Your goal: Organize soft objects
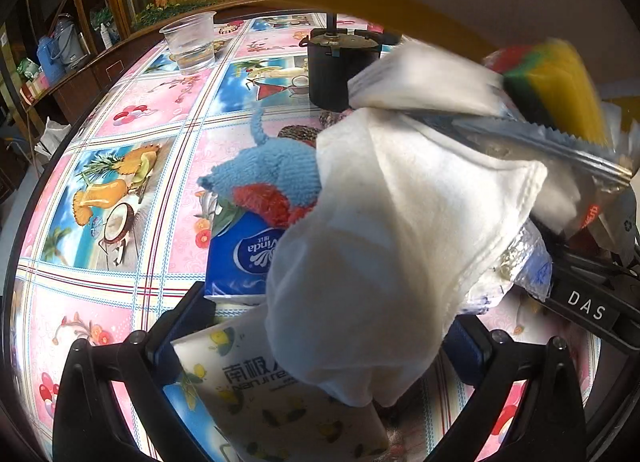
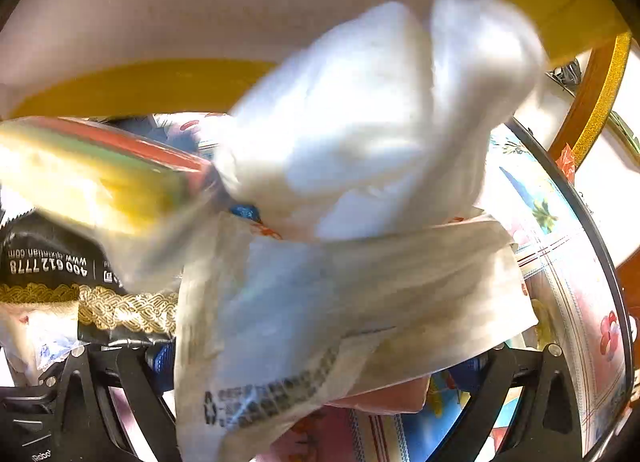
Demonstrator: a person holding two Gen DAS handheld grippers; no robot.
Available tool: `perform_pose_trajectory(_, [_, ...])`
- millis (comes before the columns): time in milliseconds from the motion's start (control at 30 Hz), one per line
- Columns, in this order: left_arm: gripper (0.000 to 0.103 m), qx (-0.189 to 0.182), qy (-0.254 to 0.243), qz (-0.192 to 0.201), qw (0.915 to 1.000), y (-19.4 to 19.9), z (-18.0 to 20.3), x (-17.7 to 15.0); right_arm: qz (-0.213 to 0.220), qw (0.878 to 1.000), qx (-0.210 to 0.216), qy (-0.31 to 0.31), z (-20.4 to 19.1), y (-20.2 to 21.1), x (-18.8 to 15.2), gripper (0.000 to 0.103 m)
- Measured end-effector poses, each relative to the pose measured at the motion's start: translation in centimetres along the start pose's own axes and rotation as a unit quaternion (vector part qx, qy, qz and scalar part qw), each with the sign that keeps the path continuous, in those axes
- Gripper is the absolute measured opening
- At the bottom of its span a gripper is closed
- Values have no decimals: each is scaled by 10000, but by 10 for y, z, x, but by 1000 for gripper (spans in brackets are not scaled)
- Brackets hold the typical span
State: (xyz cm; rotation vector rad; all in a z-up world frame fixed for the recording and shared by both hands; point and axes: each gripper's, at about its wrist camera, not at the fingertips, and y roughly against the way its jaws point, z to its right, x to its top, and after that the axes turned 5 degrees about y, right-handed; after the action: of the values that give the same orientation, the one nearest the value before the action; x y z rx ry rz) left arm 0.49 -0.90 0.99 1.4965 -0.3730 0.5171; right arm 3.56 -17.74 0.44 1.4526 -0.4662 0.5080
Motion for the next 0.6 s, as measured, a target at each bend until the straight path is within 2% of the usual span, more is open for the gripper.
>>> perform_pose_trajectory(600, [103, -4, 0, 10, 10000, 0, 0, -1, 4, 10000, -3, -3, -1, 0, -2, 102])
